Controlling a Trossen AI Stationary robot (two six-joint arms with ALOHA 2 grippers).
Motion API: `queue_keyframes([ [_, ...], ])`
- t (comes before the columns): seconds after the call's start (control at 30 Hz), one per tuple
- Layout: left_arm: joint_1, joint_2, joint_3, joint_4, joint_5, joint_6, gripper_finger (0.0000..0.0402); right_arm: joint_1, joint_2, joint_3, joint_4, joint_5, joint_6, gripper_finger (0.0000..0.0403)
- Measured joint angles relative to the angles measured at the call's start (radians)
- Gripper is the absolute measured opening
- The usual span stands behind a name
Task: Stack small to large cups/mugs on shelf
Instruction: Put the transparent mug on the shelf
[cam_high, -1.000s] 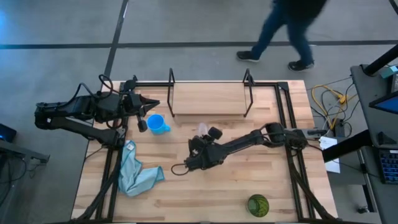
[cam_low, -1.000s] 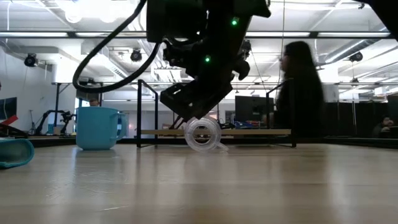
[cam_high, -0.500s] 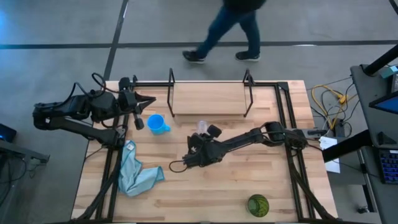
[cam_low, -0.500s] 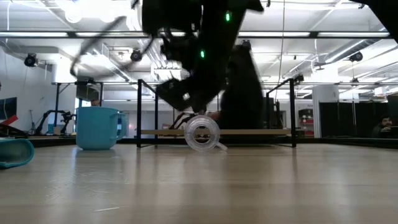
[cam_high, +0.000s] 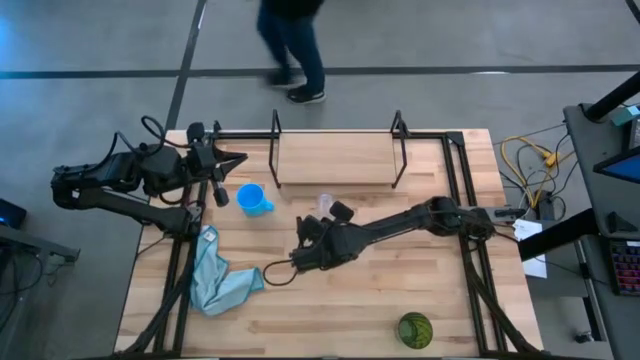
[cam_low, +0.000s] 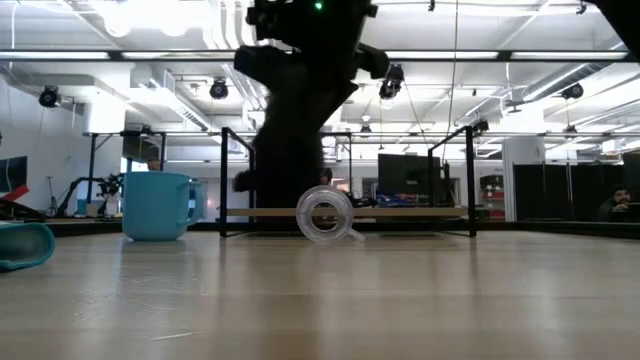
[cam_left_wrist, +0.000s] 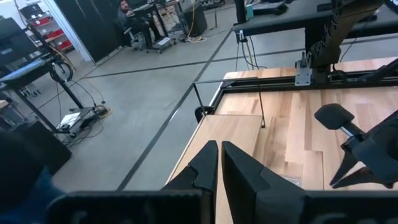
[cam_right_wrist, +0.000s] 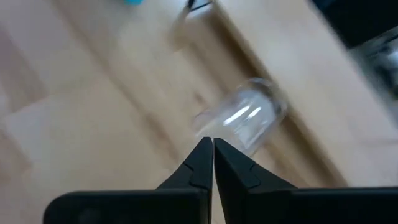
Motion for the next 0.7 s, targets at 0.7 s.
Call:
queue_keyframes([
  [0.7, -0.001, 0.124, -0.052, -0.136, 0.023, -0.156, 0.0008, -0.065, -0.073, 0.249, -0.28, -0.209, 0.051, 0.0068],
])
